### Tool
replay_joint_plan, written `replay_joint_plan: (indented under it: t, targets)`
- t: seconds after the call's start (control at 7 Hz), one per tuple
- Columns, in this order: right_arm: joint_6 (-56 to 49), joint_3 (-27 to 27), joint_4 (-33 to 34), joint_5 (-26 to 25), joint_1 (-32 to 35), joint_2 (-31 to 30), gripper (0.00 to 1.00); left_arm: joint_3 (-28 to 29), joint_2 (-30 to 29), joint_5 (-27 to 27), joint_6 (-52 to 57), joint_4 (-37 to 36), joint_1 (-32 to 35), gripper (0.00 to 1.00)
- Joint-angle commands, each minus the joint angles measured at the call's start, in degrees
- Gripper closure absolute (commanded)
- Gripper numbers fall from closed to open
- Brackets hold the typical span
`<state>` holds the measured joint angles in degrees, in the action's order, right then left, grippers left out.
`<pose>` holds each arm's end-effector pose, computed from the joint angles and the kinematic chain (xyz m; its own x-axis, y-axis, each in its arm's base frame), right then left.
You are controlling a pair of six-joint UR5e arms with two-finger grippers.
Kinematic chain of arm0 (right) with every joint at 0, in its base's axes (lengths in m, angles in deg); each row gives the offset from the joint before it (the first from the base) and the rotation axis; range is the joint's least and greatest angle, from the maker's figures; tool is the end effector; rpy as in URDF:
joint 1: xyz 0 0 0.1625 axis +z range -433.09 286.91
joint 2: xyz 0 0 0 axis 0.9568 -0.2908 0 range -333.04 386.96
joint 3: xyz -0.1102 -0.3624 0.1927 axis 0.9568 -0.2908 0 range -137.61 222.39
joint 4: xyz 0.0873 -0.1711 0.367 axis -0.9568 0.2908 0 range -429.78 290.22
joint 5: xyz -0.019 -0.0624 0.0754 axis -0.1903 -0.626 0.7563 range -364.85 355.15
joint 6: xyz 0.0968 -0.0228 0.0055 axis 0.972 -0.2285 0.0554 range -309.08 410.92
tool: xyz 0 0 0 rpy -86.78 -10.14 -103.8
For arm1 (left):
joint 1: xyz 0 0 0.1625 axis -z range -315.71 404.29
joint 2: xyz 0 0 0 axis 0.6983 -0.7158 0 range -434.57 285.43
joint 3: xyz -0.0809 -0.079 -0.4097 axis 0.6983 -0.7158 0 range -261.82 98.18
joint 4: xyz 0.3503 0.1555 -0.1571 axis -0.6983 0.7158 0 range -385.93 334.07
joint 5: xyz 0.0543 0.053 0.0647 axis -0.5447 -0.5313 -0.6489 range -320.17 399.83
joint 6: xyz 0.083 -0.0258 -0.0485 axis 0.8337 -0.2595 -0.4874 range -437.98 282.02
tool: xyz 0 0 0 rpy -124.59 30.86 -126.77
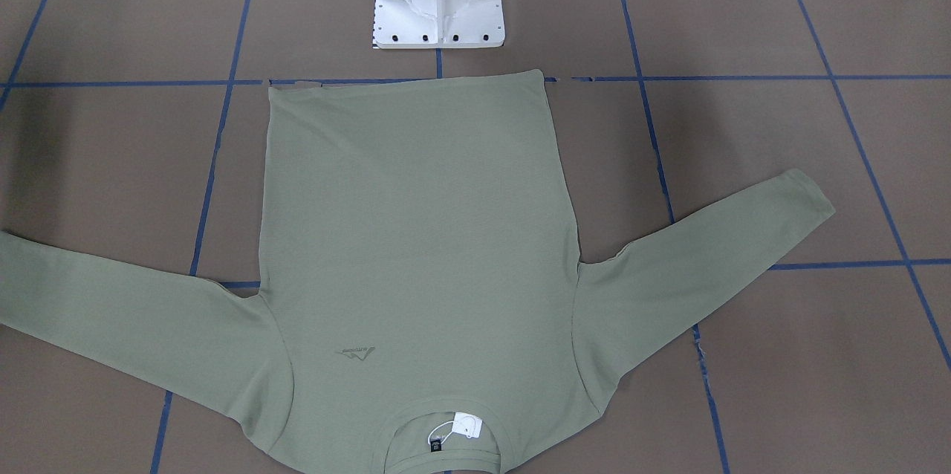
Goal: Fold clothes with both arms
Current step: 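Move the right gripper toward the cuff of the sleeve nearest it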
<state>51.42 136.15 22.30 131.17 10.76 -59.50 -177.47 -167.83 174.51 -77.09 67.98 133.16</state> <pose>0.0054 -0.5244 0.5967 0.6843 -0.1307 0.7174 0.1008 0.9913 0.0845 -0.0530 -0.5257 0.5729 0.7075 0.1851 -0.6821 -0.0301 0.9721 0.2325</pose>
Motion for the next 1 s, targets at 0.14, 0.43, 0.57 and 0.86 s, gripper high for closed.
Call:
replay_joint_plan:
  t: [0.14, 0.43, 0.57, 0.86]
  targets:
    - [6.21, -7.22, -22.32, -0.06, -2.91, -3.78, 0.00, -1.03, 0.19, 7.00, -0.19, 2.84, -0.28, 0.00]
    - [16.77, -18.30, -42.70, -0.93, -8.51, -1.80, 0.00, 0.02, -1.30, 6.39, -0.54, 9.32, -0.54, 0.00]
    - [17.77, -18.95, -42.77, -1.29, -10.28, -0.74, 0.00, 0.20, -1.83, 6.04, -0.46, 9.45, -4.72, 0.00]
    - [17.96, -22.45, -42.07, -2.52, -11.26, 2.32, 0.00, 2.12, -0.96, 6.21, -0.28, 11.10, -5.20, 0.00]
